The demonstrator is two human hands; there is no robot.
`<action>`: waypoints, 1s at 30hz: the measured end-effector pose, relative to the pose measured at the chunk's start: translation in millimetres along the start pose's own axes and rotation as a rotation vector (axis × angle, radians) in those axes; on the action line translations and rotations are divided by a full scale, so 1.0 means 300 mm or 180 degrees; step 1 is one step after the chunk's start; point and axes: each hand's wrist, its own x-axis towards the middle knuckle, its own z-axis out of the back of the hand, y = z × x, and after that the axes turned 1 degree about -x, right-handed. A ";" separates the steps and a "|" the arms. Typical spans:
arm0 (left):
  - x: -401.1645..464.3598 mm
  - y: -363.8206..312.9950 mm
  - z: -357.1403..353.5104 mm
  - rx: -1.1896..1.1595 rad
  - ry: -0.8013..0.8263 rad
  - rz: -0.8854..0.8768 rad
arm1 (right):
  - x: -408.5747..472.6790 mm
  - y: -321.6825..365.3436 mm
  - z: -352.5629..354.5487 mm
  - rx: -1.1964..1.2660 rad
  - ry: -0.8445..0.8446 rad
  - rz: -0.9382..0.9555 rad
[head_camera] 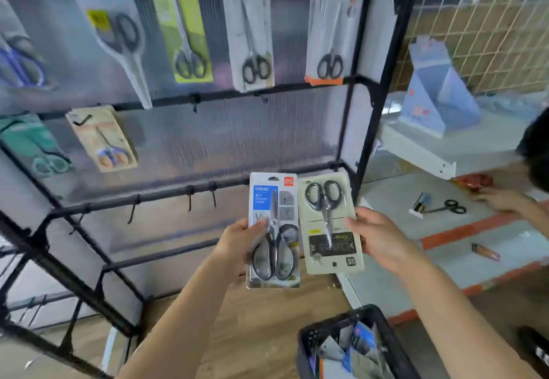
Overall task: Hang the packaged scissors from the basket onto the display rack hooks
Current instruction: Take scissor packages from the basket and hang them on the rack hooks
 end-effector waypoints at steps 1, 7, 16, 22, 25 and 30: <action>-0.027 -0.053 0.032 -0.0030 -0.0033 -0.0107 | -0.006 0.063 -0.032 -0.0068 0.0074 0.0129; -0.145 -0.276 0.222 -0.0355 -0.0049 -0.0471 | -0.068 0.323 -0.227 -0.0218 0.0483 0.0630; -0.304 -0.353 0.532 -0.0765 -0.0238 -0.0626 | -0.151 0.439 -0.556 -0.0651 0.0936 0.0819; -0.372 -0.339 0.732 -0.0894 -0.0406 -0.0679 | -0.181 0.466 -0.737 -0.1221 0.1147 0.0967; -0.403 -0.327 0.808 -0.0889 -0.0426 -0.0683 | -0.196 0.493 -0.819 -0.1476 0.1209 0.1054; -0.414 -0.323 0.878 -0.0750 -0.0494 -0.0785 | -0.207 0.544 -0.913 -0.2024 0.1266 0.1307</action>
